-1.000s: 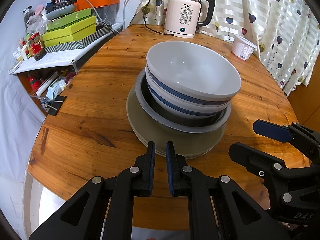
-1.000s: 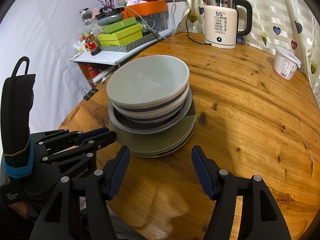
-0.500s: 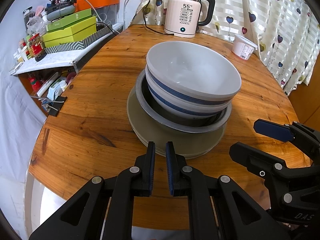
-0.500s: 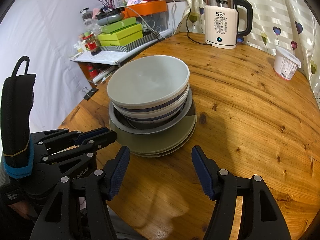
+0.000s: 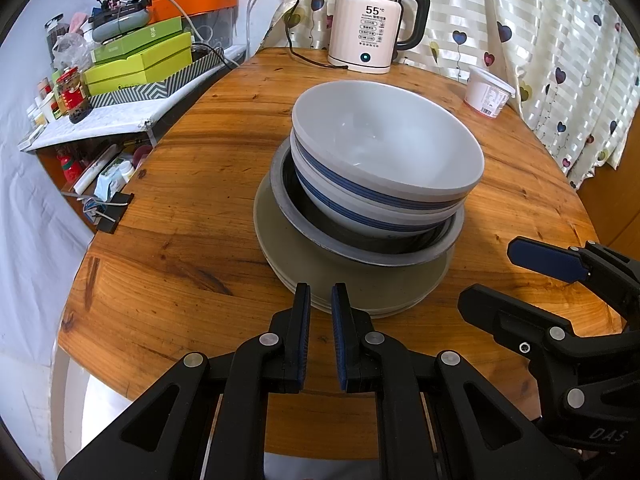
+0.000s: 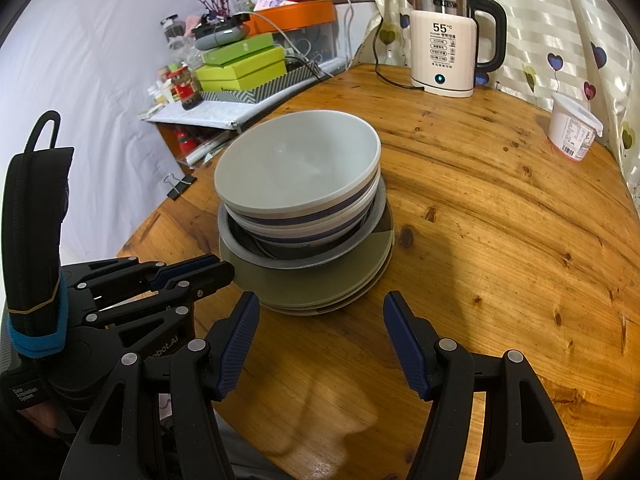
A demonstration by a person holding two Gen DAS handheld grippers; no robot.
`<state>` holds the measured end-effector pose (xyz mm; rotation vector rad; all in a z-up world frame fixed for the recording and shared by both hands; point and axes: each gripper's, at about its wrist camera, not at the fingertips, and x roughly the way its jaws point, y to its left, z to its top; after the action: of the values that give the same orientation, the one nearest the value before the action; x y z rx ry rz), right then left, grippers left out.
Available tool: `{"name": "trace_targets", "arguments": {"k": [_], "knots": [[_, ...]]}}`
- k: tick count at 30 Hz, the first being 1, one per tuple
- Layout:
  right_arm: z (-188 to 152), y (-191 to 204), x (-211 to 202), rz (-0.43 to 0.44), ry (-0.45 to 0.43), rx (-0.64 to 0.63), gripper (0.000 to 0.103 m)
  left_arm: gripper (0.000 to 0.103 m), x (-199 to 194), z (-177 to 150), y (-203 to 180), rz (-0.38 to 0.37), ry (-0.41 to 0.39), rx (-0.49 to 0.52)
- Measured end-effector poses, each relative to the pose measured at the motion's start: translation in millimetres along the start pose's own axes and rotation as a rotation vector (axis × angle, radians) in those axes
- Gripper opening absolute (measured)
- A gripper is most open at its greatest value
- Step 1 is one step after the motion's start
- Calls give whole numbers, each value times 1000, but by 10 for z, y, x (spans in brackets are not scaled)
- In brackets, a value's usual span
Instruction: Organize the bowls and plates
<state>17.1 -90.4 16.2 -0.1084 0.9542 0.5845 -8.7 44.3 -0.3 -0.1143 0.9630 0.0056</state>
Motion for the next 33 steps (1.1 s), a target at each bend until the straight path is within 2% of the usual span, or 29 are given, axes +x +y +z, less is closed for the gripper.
{"name": "trace_targets", "arguments": {"k": [33], "knots": [[-24, 46, 1, 4, -3, 2, 66, 11, 23, 12, -6, 0, 8, 4]]}}
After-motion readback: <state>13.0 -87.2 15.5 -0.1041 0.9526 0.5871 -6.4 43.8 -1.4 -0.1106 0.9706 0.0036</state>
